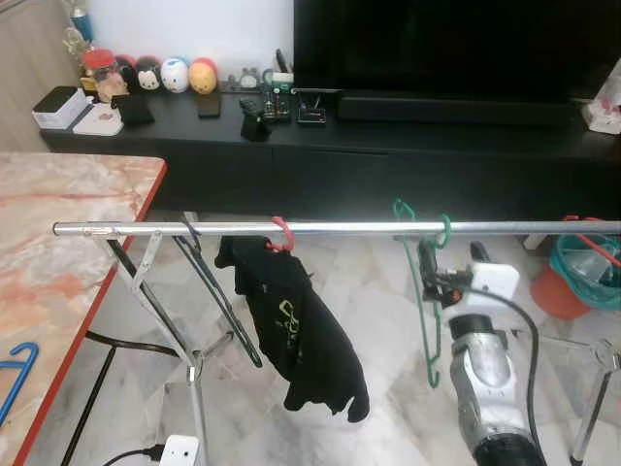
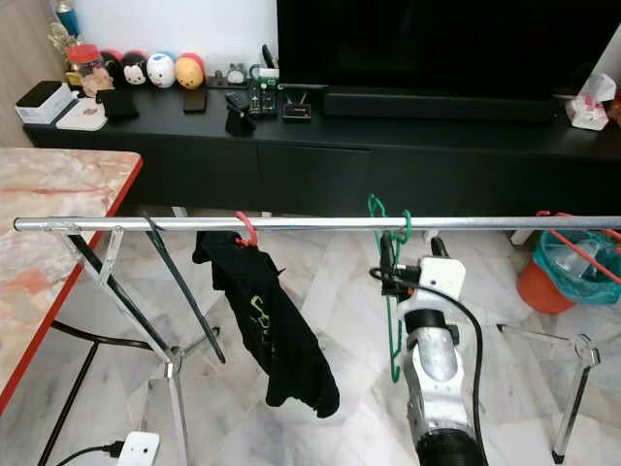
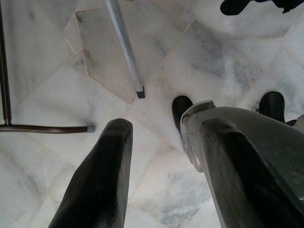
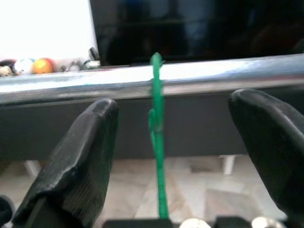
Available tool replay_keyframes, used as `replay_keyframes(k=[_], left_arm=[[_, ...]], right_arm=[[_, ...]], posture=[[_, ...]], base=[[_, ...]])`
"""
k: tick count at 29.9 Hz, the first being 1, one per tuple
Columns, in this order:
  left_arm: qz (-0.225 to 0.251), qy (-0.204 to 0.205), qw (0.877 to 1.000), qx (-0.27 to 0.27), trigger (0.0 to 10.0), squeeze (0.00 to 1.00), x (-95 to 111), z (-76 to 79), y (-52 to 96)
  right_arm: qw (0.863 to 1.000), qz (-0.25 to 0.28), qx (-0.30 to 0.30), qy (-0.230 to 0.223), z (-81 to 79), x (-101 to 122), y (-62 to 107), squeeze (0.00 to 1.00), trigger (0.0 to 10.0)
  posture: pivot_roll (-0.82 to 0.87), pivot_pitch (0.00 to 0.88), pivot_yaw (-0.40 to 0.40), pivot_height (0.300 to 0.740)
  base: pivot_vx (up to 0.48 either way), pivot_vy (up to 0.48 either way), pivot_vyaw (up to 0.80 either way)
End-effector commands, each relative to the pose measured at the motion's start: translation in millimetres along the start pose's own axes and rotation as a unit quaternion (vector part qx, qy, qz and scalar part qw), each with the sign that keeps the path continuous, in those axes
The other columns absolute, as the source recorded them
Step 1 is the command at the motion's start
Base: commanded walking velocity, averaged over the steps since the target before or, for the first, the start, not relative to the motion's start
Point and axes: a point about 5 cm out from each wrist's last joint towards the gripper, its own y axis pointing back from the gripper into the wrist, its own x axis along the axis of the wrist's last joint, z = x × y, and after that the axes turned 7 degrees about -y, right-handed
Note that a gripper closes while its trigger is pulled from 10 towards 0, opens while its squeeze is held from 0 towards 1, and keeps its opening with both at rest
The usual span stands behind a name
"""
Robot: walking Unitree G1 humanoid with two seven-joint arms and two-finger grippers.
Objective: Hang hanger
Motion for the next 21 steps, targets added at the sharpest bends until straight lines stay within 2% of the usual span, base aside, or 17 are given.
replay_keyframes(k=[1,4,7,9,10,11,14,15,17,18,20,21], left_arm=[[-0.016,-0.013,1.000,-0.015,10.0,0.00,-8.6,7.5,2.0],[-0.017,-0.015,1.000,-0.016,10.0,0.00,-8.7,8.1,2.0],[-0.017,-0.015,1.000,-0.017,10.0,0.00,-8.3,8.5,1.8],[-0.017,-0.011,1.000,-0.016,10.0,0.00,-6.9,8.3,1.2],[-0.017,-0.011,1.000,-0.015,10.0,0.00,-6.8,8.0,1.1],[-0.018,-0.011,1.000,-0.014,10.0,0.00,-6.4,7.3,1.0],[-0.017,-0.011,1.000,-0.012,10.0,0.00,-6.3,6.4,1.0],[-0.018,-0.010,1.000,-0.011,10.0,0.00,-6.4,5.8,1.0],[-0.019,-0.011,1.000,-0.011,10.0,0.00,-7.1,4.8,1.2],[-0.019,-0.010,1.000,-0.010,10.0,0.00,-7.6,3.9,1.4],[-0.019,-0.010,1.000,-0.010,10.0,0.00,-7.6,3.6,1.4],[-0.016,-0.005,1.000,-0.006,10.0,0.00,-7.5,2.4,1.6]], right_arm=[[0.998,0.026,-0.048,0.017,12.3,11.7,4.8,0.00,10.0],[0.992,0.019,-0.113,0.046,31.3,10.3,14.5,0.00,10.0],[0.988,0.003,-0.148,0.048,41.4,4.8,18.4,0.00,10.0],[0.977,-0.047,-0.209,0.020,55.3,-13.3,23.6,0.00,10.0],[0.974,-0.064,-0.219,0.013,57.2,-19.6,24.9,0.00,10.0],[0.968,-0.105,-0.227,0.007,58.2,-33.3,27.0,0.00,10.0],[0.965,-0.143,-0.218,-0.001,56.3,-45.9,27.7,0.00,10.0],[0.963,-0.162,-0.216,0.015,56.1,-52.8,29.5,0.00,10.0],[0.954,-0.206,-0.215,0.016,55.2,-66.2,34.6,0.00,10.0],[0.945,-0.242,-0.220,0.007,55.3,-76.4,40.7,0.00,10.0],[0.942,-0.257,-0.215,0.005,54.7,-80.4,43.1,0.00,10.0],[0.932,-0.293,-0.209,0.041,56.1,-88.7,51.8,0.00,10.0]], posture=[[0.01,0.044,-0.030,0.740],[0.00,0.045,-0.029,0.740],[0.00,0.045,-0.027,0.740],[0.00,0.045,-0.026,0.740],[0.00,0.045,-0.026,0.740],[0.00,0.043,-0.027,0.740],[0.00,0.046,-0.026,0.740],[0.00,0.045,-0.024,0.740],[-0.01,0.046,-0.022,0.740],[-0.01,0.046,-0.022,0.740],[0.01,0.049,-0.025,0.740],[0.01,0.048,-0.031,0.740]], base=[[0.000,0.000,0.00],[0.000,0.000,0.00],[0.000,0.000,0.00],[0.000,0.000,0.00],[0.000,0.000,0.00],[0.000,0.000,0.00],[0.000,0.000,0.00],[0.000,0.000,0.00],[0.000,0.000,0.00],[0.000,0.000,0.00],[0.000,0.000,0.00],[0.000,0.000,0.00]])
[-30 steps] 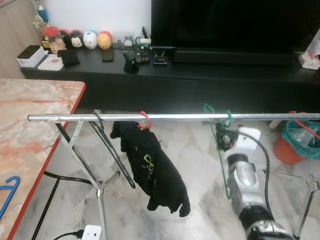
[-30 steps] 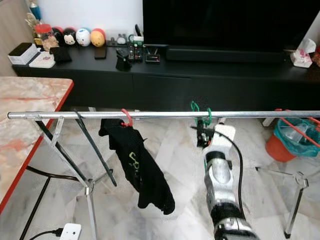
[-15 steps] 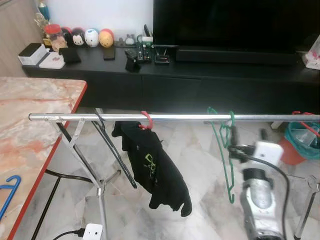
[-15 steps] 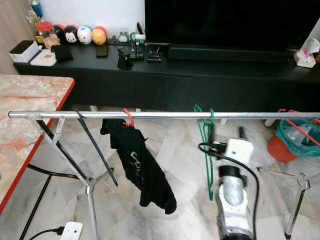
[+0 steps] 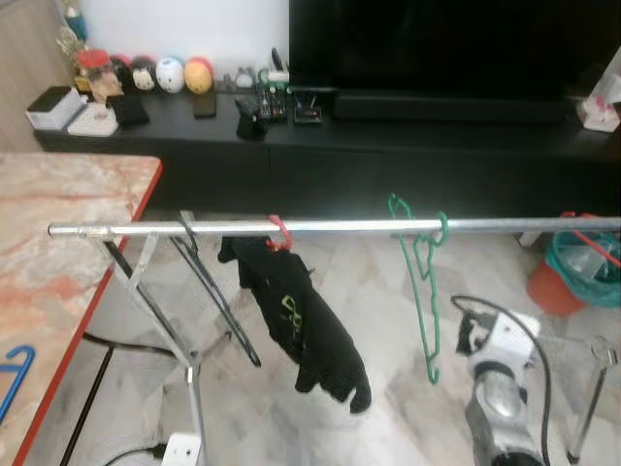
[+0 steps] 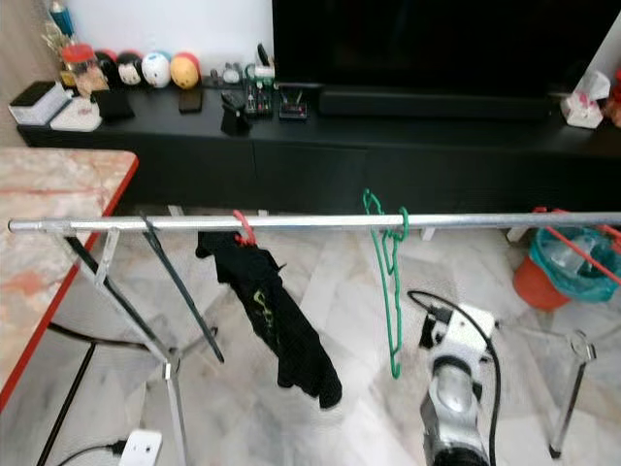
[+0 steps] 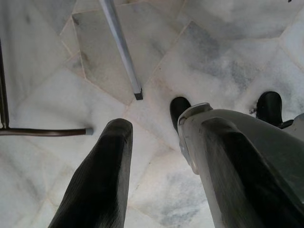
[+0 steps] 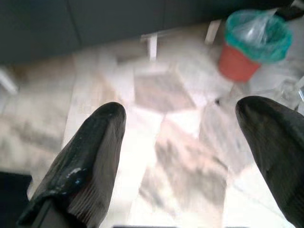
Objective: Hang hanger
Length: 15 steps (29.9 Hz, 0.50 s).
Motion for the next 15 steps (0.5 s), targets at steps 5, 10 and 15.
replay_keyframes(k=[5,10,15], left_arm=[[-0.015,-0.002,1.000,0.000,10.0,0.00,-9.6,-1.1,2.6],[-0.013,-0.005,1.000,0.001,10.0,0.00,-8.6,-1.5,2.4],[-0.006,-0.006,1.000,-0.002,10.0,0.00,-5.4,2.3,1.5]], right_arm=[[0.991,-0.091,-0.033,0.087,25.0,-36.7,11.2,0.00,10.0],[0.983,-0.128,-0.042,0.124,37.6,-56.5,22.6,0.00,10.0],[0.975,-0.189,-0.035,0.110,40.9,-80.2,37.3,0.00,10.0]], posture=[[0.01,0.050,-0.032,0.740],[0.01,0.051,-0.030,0.740],[0.01,0.050,-0.032,0.740]], base=[[0.000,0.000,0.00],[0.000,0.000,0.00],[0.000,0.000,0.00]])
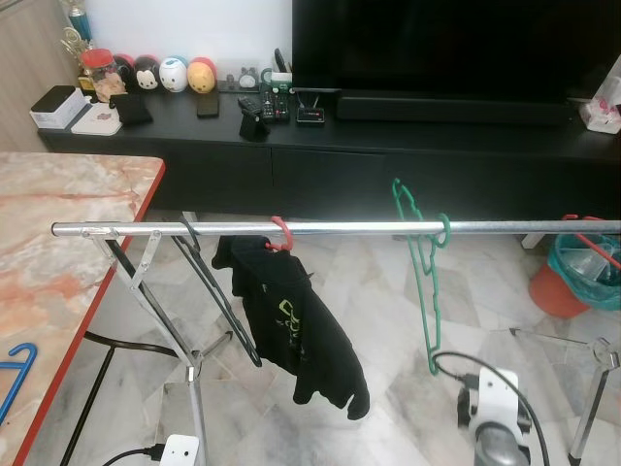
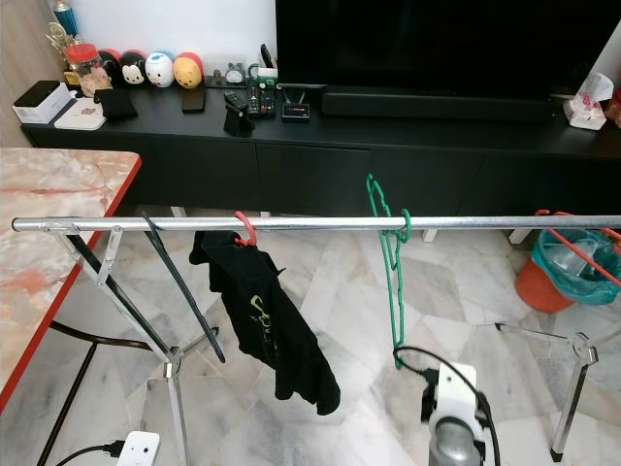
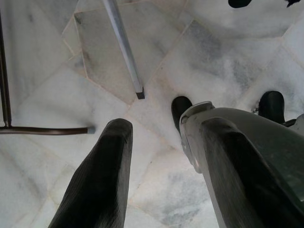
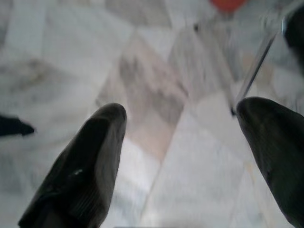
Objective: Hang hanger
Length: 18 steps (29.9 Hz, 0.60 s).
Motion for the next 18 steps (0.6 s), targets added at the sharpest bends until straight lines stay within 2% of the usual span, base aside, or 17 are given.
replay_keyframes(k=[1,2,4,5,7,8,11,12,17,18], left_arm=[[-0.005,-0.007,1.000,-0.005,10.0,0.00,-3.5,4.1,0.9],[-0.004,-0.007,1.000,-0.007,10.0,0.00,-2.9,5.7,0.7],[-0.003,-0.008,1.000,-0.008,10.0,0.00,-2.7,6.5,0.6],[-0.002,-0.007,1.000,-0.009,10.0,0.00,-1.8,7.8,0.4],[0.000,-0.007,1.000,-0.010,10.0,0.00,-1.2,8.5,0.3],[0.001,-0.006,1.000,-0.009,10.0,0.00,-1.2,8.2,0.4],[-0.003,-0.007,1.000,-0.009,10.0,0.00,-2.9,7.1,0.8],[-0.004,-0.009,1.000,-0.010,10.0,0.00,-3.4,5.8,0.9],[-0.005,-0.001,1.000,-0.003,10.0,0.00,-1.5,2.5,0.2],[-0.004,-0.002,1.000,-0.004,10.0,0.00,-1.0,2.6,0.0]], right_arm=[[1.000,-0.028,0.006,-0.005,-0.6,-11.9,3.0,0.00,10.0],[0.997,-0.049,0.053,0.012,-12.1,-21.1,7.1,0.00,10.0],[0.995,-0.059,0.075,0.019,-17.5,-24.9,9.1,0.00,10.0],[0.992,-0.058,0.097,0.056,-23.8,-28.3,11.7,0.00,10.0],[0.991,-0.064,0.109,0.053,-26.0,-30.7,13.0,0.00,10.0],[0.989,-0.070,0.114,0.068,-26.7,-32.6,13.6,0.00,10.0],[0.983,-0.099,0.153,0.035,-32.6,-38.8,16.8,0.00,10.0],[0.978,-0.093,0.181,0.045,-37.2,-39.1,18.6,0.00,10.0],[0.975,-0.096,0.191,0.055,-38.9,-42.3,20.6,0.00,10.0],[0.971,-0.098,0.205,0.075,-41.6,-44.0,22.1,0.00,10.0]], posture=[[0.01,0.050,-0.032,0.740],[0.01,0.045,-0.035,0.740],[0.01,0.044,-0.036,0.740],[0.01,0.043,-0.041,0.740],[0.01,0.042,-0.044,0.740],[0.00,0.041,-0.041,0.740],[0.00,0.040,-0.032,0.740],[-0.01,0.036,-0.031,0.740],[0.00,0.027,-0.035,0.740],[0.00,0.021,-0.032,0.740]], base=[[0.000,0.000,0.00],[0.000,0.000,0.00],[0.000,0.000,0.00],[0.000,0.000,0.00],[0.000,0.000,0.00],[0.000,0.000,0.00],[0.000,0.000,0.00],[0.000,0.000,0.00],[0.000,0.000,0.00],[0.000,0.000,0.00]])
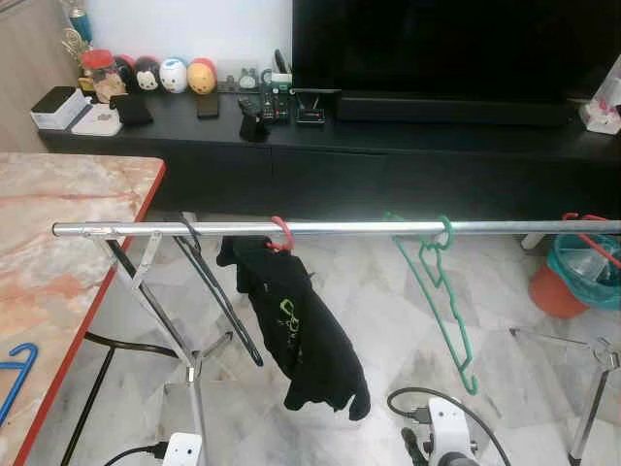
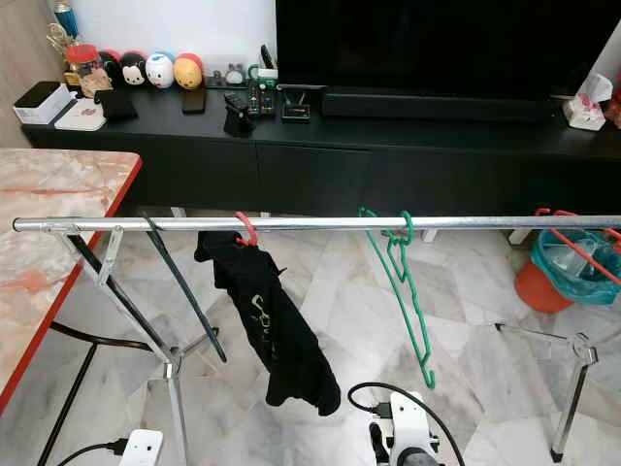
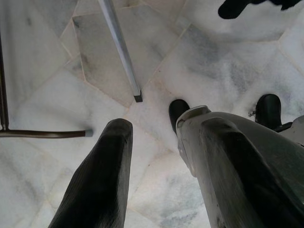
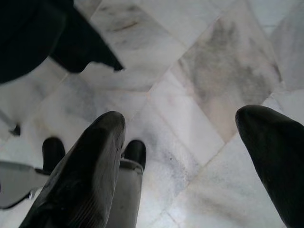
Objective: Hang hanger
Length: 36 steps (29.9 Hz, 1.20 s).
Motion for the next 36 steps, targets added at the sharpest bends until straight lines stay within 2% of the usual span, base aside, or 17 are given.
replay_keyframes(k=[1,3,10,30,36], left_arm=[[-0.009,-0.003,1.000,-0.002,10.0,0.00,-3.5,-0.2,0.7],[-0.008,-0.008,1.000,-0.003,10.0,0.00,-2.9,0.5,0.5],[-0.009,-0.013,1.000,-0.005,10.0,0.00,-3.2,1.8,0.5],[-0.017,-0.007,1.000,-0.004,10.0,0.00,-9.2,2.5,2.2],[-0.029,-0.003,1.000,0.000,10.0,0.00,-14.5,1.0,3.5]], right_arm=[[1.000,-0.013,0.012,0.011,-3.3,-6.6,1.0,0.00,10.0],[0.999,-0.018,0.022,0.026,-7.5,-7.8,0.8,0.00,10.0],[0.999,-0.022,0.026,0.014,-14.4,-9.1,0.3,0.00,10.0],[1.000,-0.019,0.018,0.014,-12.7,-9.9,0.8,0.00,10.0],[1.000,-0.018,0.014,0.006,-12.6,-10.0,0.8,0.00,10.0]], posture=[[0.00,0.021,-0.032,0.740],[0.00,0.021,-0.032,0.740],[0.02,0.007,-0.028,0.740],[0.02,0.020,-0.029,0.740],[0.02,0.036,-0.030,0.740]], base=[[0.000,0.000,0.00],[0.000,0.000,0.00],[0.000,0.000,0.00],[0.000,0.000,0.00],[-0.274,0.000,0.00]])
